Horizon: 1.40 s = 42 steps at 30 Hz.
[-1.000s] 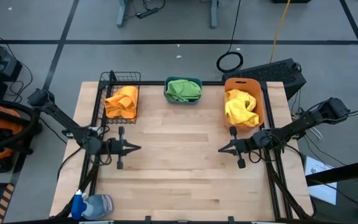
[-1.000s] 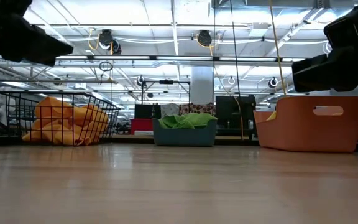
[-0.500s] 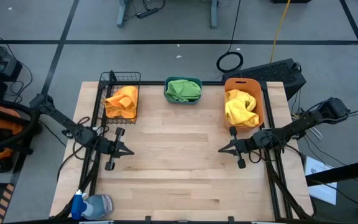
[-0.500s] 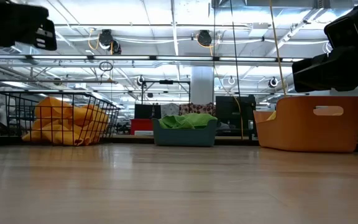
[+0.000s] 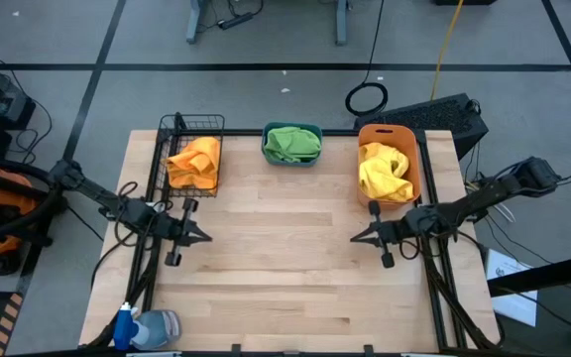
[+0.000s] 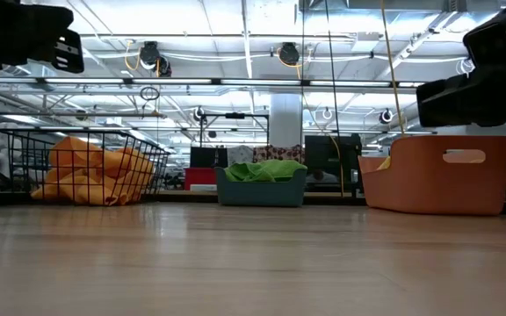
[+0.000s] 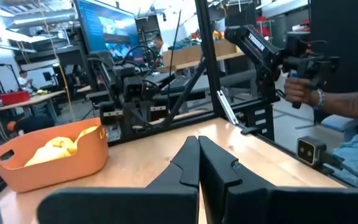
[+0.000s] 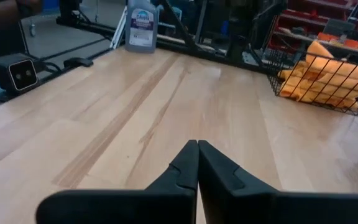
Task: Sort microfiber towel by color & place in baskets
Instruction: Return to Home Position
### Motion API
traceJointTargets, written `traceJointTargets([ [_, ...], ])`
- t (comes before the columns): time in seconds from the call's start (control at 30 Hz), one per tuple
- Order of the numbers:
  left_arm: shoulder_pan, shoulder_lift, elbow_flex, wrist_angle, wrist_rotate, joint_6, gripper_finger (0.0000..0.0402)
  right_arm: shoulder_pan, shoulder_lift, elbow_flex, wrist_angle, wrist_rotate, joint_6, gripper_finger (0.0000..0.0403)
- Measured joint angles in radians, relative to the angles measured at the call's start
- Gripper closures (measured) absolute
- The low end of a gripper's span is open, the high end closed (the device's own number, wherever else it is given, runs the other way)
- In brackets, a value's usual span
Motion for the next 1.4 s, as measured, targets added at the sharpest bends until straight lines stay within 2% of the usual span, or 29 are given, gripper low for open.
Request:
traceJointTargets([
  [0.2, 0.000, -0.115, 0.000, -0.115, -0.010, 0.004, 0.0401, 0.000, -0.156, 0.000, -0.120, -0.051, -0.034, 0.0403],
  [0.47, 0.000, -0.280, -0.001, -0.302, -0.078, -0.029, 0.0401, 0.000, -0.407, 0.000, -0.320, -0.054, -0.051, 0.0403],
  [0.67, 0.018, -0.282, -0.001, -0.314, -0.092, -0.029, 0.0401, 0.000, -0.595, 0.000, -0.471, -0.106, -0.056, 0.0403],
  [0.83, 0.056, -0.282, -0.001, -0.303, -0.089, -0.029, 0.0402, 0.000, -0.748, 0.000, -0.601, -0.107, -0.063, 0.0403],
  [0.93, 0.090, -0.282, -0.001, -0.300, -0.077, -0.028, 0.0402, 0.000, -0.820, 0.001, -0.610, -0.120, -0.073, 0.0403],
  [1.17, 0.182, -0.282, -0.002, -0.307, 0.040, -0.055, 0.0402, 0.000, -0.816, 0.002, -0.614, -0.129, -0.099, 0.0403],
  [1.4, 0.243, -0.282, -0.002, -0.353, 0.116, -0.083, 0.0402, 0.000, -0.816, 0.002, -0.614, -0.128, -0.049, 0.0403],
])
